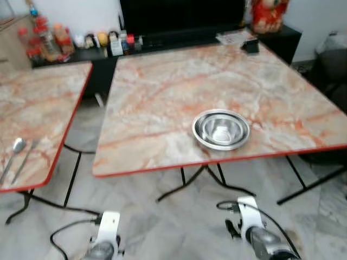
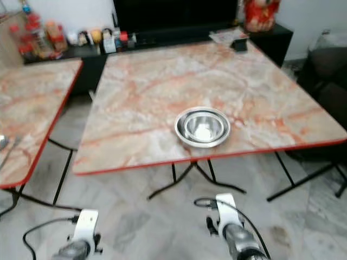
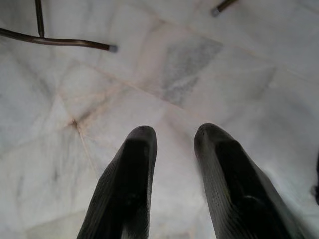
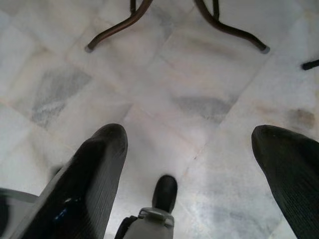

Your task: Setting the table

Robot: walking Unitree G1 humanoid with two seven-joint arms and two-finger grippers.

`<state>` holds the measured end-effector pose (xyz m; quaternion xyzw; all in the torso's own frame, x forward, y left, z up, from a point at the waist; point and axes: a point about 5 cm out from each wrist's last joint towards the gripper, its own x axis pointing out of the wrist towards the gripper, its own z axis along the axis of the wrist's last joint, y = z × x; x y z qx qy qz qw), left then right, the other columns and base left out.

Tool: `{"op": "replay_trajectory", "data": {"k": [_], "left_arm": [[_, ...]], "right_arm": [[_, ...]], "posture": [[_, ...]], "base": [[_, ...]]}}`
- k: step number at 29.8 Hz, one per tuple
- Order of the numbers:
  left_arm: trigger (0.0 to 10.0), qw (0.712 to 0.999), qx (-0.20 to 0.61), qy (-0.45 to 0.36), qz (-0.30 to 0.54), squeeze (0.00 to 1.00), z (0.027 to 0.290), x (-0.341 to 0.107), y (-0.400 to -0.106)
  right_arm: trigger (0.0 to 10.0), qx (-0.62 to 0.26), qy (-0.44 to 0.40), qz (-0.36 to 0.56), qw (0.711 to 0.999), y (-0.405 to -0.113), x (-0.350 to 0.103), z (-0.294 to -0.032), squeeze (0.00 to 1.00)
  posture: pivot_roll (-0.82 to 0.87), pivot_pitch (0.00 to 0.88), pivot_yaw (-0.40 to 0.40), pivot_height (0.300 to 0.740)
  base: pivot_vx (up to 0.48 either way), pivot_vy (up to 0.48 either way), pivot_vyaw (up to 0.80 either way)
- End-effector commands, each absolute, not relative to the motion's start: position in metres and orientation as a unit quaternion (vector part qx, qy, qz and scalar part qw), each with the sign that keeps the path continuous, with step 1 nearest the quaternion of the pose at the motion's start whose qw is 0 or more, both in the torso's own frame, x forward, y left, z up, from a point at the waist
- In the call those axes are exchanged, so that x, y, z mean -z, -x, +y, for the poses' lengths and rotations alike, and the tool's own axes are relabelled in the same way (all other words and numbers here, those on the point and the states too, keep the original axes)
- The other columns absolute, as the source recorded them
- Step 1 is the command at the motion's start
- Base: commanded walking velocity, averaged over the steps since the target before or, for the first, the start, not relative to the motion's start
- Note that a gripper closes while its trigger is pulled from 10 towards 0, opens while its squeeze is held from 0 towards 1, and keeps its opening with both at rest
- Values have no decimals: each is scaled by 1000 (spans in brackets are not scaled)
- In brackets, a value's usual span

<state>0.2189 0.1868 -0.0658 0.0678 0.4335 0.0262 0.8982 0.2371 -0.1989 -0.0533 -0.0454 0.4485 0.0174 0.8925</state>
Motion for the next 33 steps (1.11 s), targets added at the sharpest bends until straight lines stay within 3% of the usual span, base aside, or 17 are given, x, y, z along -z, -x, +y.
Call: {"op": "replay_trajectory", "data": {"k": [1, 33], "left_arm": [[10000, 894, -33, -81, 439, 0, 198, 67, -215], [10000, 895, -30, -90, 435, 0, 200, 64, -218]], "right_arm": [[10000, -31, 37, 441, 896, -243, 52, -186, 0], [10000, -35, 37, 439, 897, -245, 50, -184, 0]], "posture": [[-79, 33, 46, 740], [-72, 26, 46, 740]], "base": [[0, 465, 0], [0, 466, 0]]}}
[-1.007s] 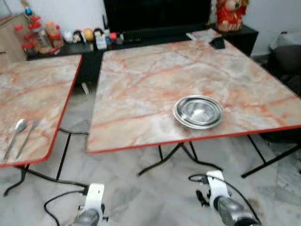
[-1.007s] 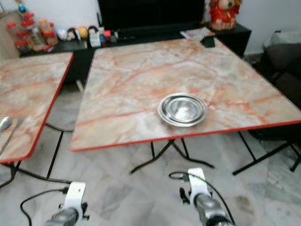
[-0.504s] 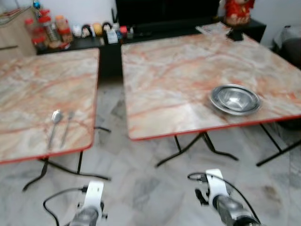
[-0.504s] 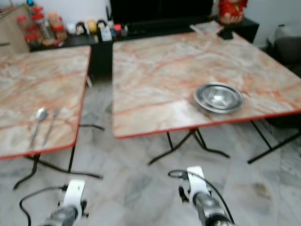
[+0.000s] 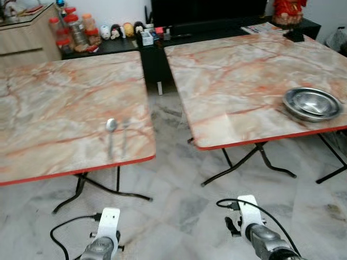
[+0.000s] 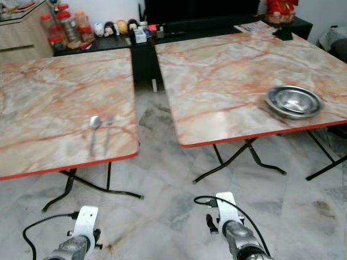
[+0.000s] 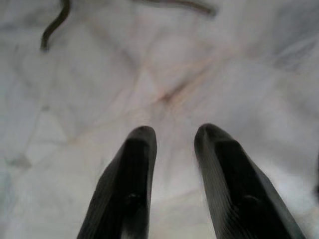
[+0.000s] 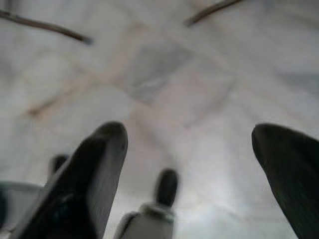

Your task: Setting the table

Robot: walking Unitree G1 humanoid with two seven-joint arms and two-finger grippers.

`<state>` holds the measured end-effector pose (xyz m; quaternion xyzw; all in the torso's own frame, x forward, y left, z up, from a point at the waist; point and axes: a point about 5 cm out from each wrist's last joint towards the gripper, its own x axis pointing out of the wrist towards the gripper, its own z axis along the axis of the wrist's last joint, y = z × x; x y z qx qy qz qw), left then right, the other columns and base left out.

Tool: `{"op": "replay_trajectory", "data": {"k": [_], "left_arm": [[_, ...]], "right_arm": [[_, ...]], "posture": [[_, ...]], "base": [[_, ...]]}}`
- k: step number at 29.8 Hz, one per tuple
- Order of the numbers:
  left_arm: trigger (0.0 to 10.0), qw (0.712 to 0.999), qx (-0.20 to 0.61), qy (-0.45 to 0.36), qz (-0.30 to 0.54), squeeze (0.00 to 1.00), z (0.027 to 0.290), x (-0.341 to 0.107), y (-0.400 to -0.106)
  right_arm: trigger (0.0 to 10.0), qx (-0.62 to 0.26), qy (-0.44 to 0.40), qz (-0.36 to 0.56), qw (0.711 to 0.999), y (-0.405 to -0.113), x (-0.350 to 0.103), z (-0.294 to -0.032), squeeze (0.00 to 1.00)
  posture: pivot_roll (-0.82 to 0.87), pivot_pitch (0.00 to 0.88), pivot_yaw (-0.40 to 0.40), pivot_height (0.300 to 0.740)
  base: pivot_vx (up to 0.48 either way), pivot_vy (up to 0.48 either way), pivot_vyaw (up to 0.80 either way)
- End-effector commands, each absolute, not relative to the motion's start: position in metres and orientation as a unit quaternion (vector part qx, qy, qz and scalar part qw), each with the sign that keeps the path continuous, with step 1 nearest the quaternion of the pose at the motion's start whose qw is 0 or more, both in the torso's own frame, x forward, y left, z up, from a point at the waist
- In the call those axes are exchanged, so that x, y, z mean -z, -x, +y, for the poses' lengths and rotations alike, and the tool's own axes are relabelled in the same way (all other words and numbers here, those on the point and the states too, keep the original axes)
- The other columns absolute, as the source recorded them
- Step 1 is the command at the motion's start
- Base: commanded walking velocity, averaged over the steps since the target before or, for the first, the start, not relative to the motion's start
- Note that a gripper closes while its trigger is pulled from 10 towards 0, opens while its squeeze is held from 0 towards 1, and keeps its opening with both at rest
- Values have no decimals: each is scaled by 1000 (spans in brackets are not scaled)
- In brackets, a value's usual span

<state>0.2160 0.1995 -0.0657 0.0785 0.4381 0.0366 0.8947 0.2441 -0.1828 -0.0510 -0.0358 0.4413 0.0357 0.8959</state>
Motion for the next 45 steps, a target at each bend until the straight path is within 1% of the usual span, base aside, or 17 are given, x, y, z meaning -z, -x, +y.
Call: {"op": "replay_trajectory", "data": {"k": [1, 18, 31, 40, 45], "left_arm": [[10000, 895, -30, -90, 435, 0, 199, 64, -218], [10000, 894, -27, -94, 437, 0, 199, 65, -216], [10000, 897, -19, -102, 431, 0, 200, 65, -217], [10000, 899, -15, -98, 426, 0, 199, 64, -217], [10000, 900, -15, -98, 424, 0, 198, 64, -218]], "right_arm": [[10000, -35, 37, 439, 897, -245, 50, -184, 0], [10000, -46, 54, 439, 896, -244, 50, -185, 0], [10000, -48, 53, 439, 896, -244, 51, -183, 0], [10000, -43, 48, 439, 896, -244, 51, -184, 0], [10000, -41, 47, 438, 897, -244, 51, -185, 0]], "posture": [[-72, 26, 46, 740], [-73, 5, 47, 740], [-73, 0, 50, 740], [-69, 0, 45, 740], [-69, 15, 41, 740]], "base": [[0, 469, 0], [0, 453, 28], [0, 0, 751], [0, 0, 0], [0, 0, 0]]}}
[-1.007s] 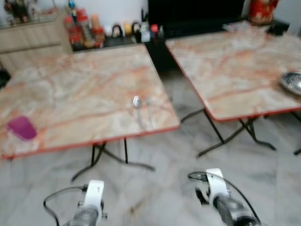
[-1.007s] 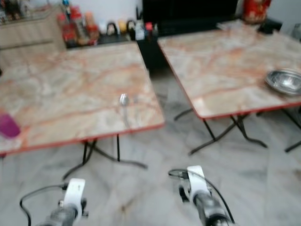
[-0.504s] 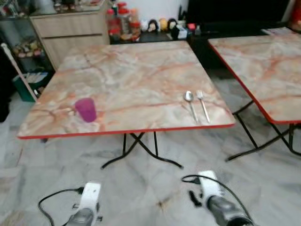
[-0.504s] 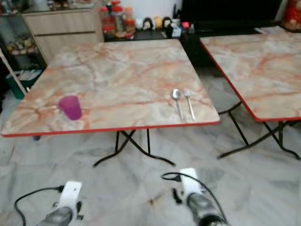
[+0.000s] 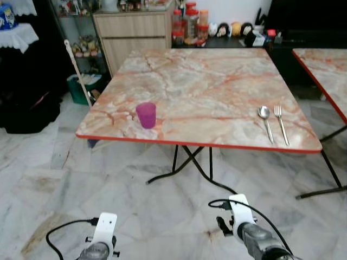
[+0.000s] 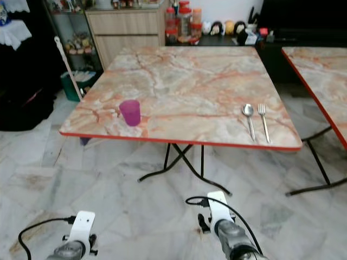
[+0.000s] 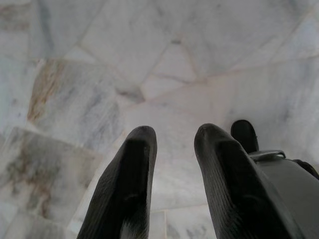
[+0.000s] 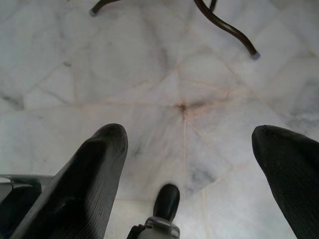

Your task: Setting the table

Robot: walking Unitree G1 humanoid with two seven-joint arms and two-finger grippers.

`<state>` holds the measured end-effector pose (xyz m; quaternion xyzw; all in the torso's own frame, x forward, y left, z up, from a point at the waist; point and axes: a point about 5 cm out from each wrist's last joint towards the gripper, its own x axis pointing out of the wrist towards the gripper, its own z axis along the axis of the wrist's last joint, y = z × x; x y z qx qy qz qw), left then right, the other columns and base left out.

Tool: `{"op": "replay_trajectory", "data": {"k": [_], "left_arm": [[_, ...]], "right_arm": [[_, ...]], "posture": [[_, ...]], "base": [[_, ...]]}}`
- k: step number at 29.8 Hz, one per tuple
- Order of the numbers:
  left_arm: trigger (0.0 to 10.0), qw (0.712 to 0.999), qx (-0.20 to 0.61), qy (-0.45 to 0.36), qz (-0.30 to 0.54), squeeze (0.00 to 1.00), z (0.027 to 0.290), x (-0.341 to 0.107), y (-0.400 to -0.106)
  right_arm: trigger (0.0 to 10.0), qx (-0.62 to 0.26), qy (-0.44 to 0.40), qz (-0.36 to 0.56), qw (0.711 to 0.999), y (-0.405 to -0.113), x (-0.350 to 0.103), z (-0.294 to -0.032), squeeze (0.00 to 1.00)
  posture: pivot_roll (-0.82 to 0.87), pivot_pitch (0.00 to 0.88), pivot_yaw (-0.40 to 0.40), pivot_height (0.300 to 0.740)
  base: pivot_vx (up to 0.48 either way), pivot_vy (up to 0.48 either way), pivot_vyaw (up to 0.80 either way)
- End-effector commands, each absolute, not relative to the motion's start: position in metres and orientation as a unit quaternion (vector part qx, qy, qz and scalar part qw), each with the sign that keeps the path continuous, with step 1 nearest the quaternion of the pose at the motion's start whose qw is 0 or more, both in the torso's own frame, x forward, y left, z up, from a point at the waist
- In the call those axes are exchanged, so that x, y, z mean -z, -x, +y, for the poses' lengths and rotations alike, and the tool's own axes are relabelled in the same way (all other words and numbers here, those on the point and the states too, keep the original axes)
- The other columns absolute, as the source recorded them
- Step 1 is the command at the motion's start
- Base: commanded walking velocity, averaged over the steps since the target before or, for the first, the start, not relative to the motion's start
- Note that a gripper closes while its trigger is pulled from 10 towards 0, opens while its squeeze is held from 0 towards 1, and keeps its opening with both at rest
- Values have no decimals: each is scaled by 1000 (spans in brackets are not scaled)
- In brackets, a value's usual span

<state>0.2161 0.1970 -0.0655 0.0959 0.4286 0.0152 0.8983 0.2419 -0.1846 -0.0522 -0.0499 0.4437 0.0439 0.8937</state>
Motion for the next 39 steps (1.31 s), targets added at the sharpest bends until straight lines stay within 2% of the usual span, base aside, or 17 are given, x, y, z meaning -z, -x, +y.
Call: {"op": "replay_trajectory", "data": {"k": [1, 12, 39], "left_arm": [[10000, 901, -15, -98, 423, 0, 198, 64, -219], [10000, 901, -14, -100, 423, 0, 198, 63, -219], [10000, 900, -9, -103, 423, 0, 198, 63, -220]], "right_arm": [[10000, -39, 44, 437, 898, -244, 50, -185, 0], [10000, -34, 42, 433, 900, -245, 50, -185, 0], [10000, -34, 45, 432, 900, -246, 49, -186, 0]], "posture": [[-69, 15, 41, 740], [-68, 34, 42, 740], [-66, 35, 40, 740]], "base": [[0, 0, 0], [0, 0, 0], [245, 0, 0]]}}
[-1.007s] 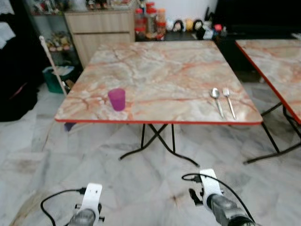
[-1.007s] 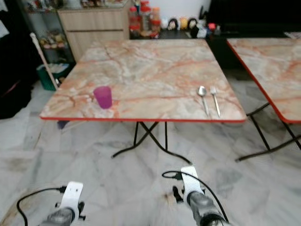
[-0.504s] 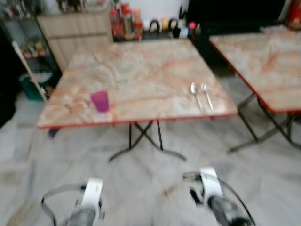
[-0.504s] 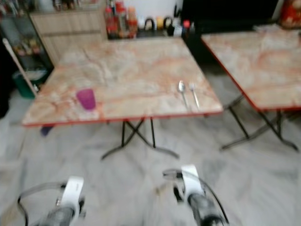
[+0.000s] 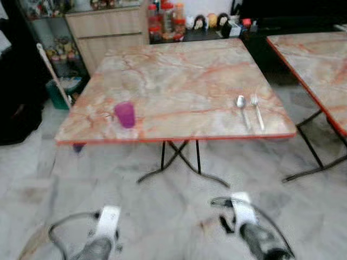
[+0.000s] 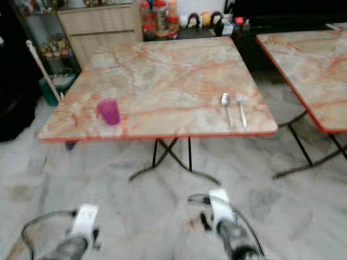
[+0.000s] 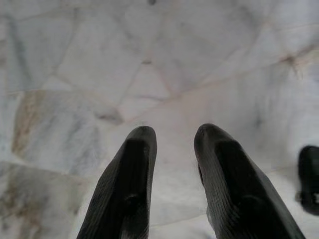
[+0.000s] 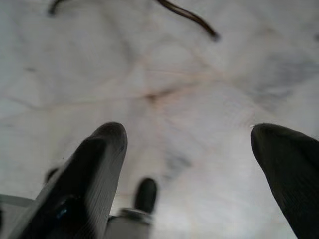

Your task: Setting the table

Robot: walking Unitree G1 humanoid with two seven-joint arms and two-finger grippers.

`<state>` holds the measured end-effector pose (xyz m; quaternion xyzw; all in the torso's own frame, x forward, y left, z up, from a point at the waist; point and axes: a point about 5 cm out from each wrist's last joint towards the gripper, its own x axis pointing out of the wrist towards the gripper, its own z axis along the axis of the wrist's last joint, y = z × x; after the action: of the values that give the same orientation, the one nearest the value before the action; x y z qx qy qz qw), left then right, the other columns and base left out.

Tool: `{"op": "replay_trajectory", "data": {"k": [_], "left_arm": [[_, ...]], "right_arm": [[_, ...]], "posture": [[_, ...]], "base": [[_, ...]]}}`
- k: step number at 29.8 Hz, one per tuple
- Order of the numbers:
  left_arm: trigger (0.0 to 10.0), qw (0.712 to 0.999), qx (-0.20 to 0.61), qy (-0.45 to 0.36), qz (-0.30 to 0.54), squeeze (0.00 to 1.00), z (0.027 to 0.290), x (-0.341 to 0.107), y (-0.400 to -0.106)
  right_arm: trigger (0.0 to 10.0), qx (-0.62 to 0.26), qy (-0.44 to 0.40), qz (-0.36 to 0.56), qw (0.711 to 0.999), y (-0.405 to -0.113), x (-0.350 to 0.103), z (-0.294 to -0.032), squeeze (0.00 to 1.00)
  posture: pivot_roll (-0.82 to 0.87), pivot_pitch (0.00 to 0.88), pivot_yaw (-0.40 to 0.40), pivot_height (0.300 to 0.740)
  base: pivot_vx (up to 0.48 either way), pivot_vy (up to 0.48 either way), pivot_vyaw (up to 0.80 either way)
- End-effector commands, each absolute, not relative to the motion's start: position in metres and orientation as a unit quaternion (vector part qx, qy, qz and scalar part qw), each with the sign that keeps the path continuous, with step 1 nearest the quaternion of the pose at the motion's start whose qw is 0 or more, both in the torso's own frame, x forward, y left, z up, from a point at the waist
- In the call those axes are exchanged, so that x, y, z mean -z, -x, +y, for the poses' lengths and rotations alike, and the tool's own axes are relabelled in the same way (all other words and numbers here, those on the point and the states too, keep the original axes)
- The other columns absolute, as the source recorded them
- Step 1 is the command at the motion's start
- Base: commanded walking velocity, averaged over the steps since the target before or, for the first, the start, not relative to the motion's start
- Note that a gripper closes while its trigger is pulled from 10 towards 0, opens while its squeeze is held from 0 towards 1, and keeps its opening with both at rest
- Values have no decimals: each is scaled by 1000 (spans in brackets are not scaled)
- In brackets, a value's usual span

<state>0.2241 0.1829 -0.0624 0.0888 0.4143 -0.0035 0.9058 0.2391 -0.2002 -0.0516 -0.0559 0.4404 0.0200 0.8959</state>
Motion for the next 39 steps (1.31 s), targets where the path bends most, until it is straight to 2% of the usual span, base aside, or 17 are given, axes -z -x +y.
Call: {"op": "replay_trajectory", "data": {"k": [1, 9, 14, 29, 36, 37, 39], "left_arm": [[10000, 900, -9, -103, 423, 0, 198, 63, -220], [10000, 900, -8, -104, 423, 0, 197, 63, -220], [10000, 900, -3, -105, 423, 0, 197, 63, -221], [10000, 902, 1, -107, 419, 0, 196, 61, -223], [10000, 902, 2, -108, 418, 0, 196, 61, -224], [10000, 902, 3, -109, 418, 0, 196, 61, -224], [10000, 902, 4, -110, 417, 0, 196, 61, -224]], "right_arm": [[10000, -34, 46, 432, 900, -246, 49, -186, 0], [10000, -33, 48, 431, 901, -246, 49, -186, 0], [10000, -27, 49, 421, 905, -247, 48, -187, 0], [10000, 63, 27, 305, 950, -258, 34, -193, 0], [10000, 82, 37, 269, 959, -260, 29, -195, 0], [10000, 89, 34, 240, 966, -266, 20, -203, 0], [10000, 99, 72, 100, 987, -298, -39, -247, 0]], "posture": [[-66, 35, 40, 740], [-68, 33, 40, 740], [-68, 33, 40, 740], [-93, 34, 52, 740], [-105, 28, 47, 740], [-105, 28, 47, 740], [-110, 24, 51, 740]], "base": [[244, 0, 0], [247, 0, 0], [0, 0, 0], [0, 0, 0], [0, 0, 0], [0, 0, 0], [0, 0, 0]]}}
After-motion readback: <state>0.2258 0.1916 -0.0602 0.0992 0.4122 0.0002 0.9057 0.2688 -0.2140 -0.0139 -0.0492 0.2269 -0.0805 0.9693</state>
